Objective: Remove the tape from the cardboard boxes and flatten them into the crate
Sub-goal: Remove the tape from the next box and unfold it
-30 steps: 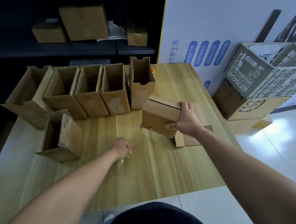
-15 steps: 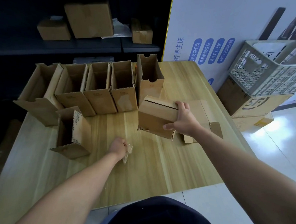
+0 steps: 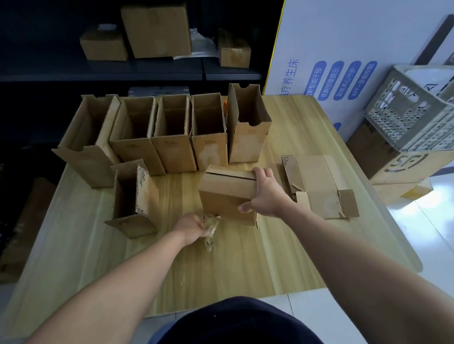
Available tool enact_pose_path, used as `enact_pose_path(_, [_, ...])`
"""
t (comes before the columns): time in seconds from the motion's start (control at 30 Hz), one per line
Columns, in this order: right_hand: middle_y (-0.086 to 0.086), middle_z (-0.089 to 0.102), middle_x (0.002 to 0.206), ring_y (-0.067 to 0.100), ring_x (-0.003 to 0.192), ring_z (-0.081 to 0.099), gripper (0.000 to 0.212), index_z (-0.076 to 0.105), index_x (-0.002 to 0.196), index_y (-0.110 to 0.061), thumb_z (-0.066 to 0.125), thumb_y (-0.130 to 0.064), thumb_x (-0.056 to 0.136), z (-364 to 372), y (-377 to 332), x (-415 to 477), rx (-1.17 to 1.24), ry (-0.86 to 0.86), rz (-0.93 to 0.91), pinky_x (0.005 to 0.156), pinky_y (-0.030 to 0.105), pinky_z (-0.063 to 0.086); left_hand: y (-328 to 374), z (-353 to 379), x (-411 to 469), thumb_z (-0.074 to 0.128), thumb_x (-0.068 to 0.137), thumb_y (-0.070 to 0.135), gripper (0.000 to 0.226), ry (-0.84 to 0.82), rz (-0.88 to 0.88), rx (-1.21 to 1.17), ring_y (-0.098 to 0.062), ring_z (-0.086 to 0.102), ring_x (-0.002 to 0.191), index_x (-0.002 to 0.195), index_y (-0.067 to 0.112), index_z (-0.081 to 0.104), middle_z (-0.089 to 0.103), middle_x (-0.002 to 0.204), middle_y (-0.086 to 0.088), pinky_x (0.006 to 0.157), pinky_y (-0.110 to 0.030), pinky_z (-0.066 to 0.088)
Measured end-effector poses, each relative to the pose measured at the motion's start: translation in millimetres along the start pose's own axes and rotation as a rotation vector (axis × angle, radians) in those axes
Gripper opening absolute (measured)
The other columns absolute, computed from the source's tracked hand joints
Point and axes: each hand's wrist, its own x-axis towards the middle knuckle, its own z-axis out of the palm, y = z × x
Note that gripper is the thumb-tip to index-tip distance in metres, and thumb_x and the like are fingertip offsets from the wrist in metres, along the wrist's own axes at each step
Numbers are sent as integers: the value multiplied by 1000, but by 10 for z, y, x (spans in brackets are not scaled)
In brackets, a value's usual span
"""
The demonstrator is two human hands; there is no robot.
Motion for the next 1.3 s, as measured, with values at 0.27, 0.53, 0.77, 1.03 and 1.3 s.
enact_pose_path(0.27, [3, 31, 125, 25, 110, 42, 98, 28, 135, -17, 87, -33, 59, 128, -32, 8, -34, 32, 67, 92, 39, 46, -46, -147, -45, 81, 71, 13, 52, 145, -35, -72, -21, 52, 100, 113, 6, 50, 52, 106, -5, 80, -25, 41])
enact_pose_path(0.53, [5, 33, 126, 27, 114, 41, 100, 28, 138, -14, 87, -32, 60, 11, 14, 4, -40, 117, 160, 95, 41, 46, -31, -293, -91, 41, 99, 14, 28, 165, -31, 95, -27, 53, 112, 121, 4, 54, 54, 126, -16, 94, -30, 41])
enact_pose_path(0.77, [5, 32, 127, 27, 116, 39, 102, 27, 139, -14, 87, -34, 59, -107, 47, -21, -20, 146, 173, 95, 40, 44, 160, -385, -66, 51, 93, 10, 44, 230, -75, 186, -29, 46, 122, 135, 5, 38, 29, 145, -19, 100, -32, 40])
enact_pose_path(1.03, [4, 31, 132, 27, 120, 38, 104, 25, 141, -16, 86, -33, 58, -364, 158, -106, 15, 197, 145, 98, 43, 44, 1242, -382, -214, 53, 88, 52, 50, 239, 423, -387, -13, 52, 105, 121, 14, 52, 56, 115, 1, 86, -24, 38])
enact_pose_path(1.3, [2, 31, 137, 19, 121, 40, 81, 26, 146, -22, 69, -44, 80, -625, 396, -306, 311, 165, 157, 102, 35, 40, 1853, -117, -114, 75, 75, 35, 34, 206, 316, -556, -13, 55, 73, 89, 15, 51, 59, 89, -2, 49, -16, 41])
